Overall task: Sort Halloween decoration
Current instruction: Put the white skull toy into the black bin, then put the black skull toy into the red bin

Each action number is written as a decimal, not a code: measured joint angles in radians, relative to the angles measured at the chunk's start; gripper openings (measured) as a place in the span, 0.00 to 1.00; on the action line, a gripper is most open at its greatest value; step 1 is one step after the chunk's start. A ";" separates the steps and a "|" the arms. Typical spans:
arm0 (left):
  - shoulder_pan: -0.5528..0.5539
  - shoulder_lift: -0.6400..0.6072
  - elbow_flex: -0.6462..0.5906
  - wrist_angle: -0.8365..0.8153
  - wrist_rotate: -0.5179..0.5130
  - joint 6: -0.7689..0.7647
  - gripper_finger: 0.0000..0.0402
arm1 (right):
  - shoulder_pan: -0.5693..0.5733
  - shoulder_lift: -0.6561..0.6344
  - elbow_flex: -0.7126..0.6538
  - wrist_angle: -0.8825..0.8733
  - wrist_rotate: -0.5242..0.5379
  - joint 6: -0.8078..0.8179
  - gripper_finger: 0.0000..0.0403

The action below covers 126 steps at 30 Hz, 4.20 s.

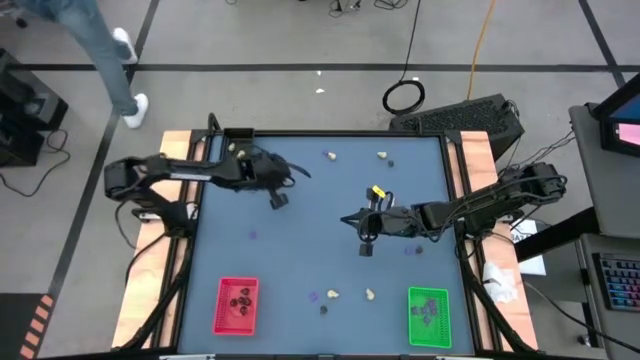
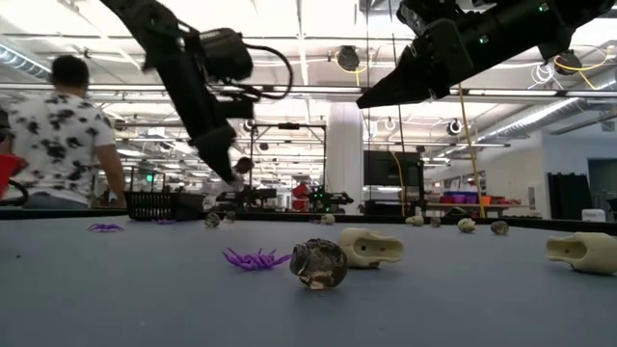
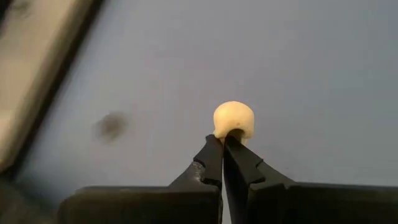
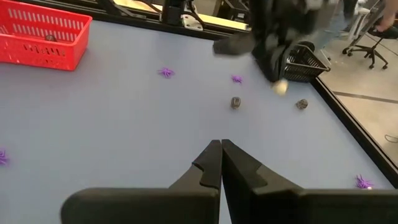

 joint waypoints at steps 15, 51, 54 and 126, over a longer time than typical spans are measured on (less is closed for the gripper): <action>0.530 -0.101 0.057 -0.326 0.039 0.032 0.00 | 0.000 0.000 0.000 -0.006 0.000 0.008 0.00; 0.219 -0.228 0.056 -0.439 0.415 0.194 0.39 | 0.000 0.000 0.000 -0.002 -0.001 0.004 0.00; 0.073 -0.214 0.028 -0.383 0.399 0.216 0.39 | 0.000 0.000 0.000 -0.002 -0.001 0.004 0.00; -0.119 0.144 0.099 -0.351 0.246 0.349 0.12 | 0.001 0.000 0.001 -0.006 -0.001 0.005 0.00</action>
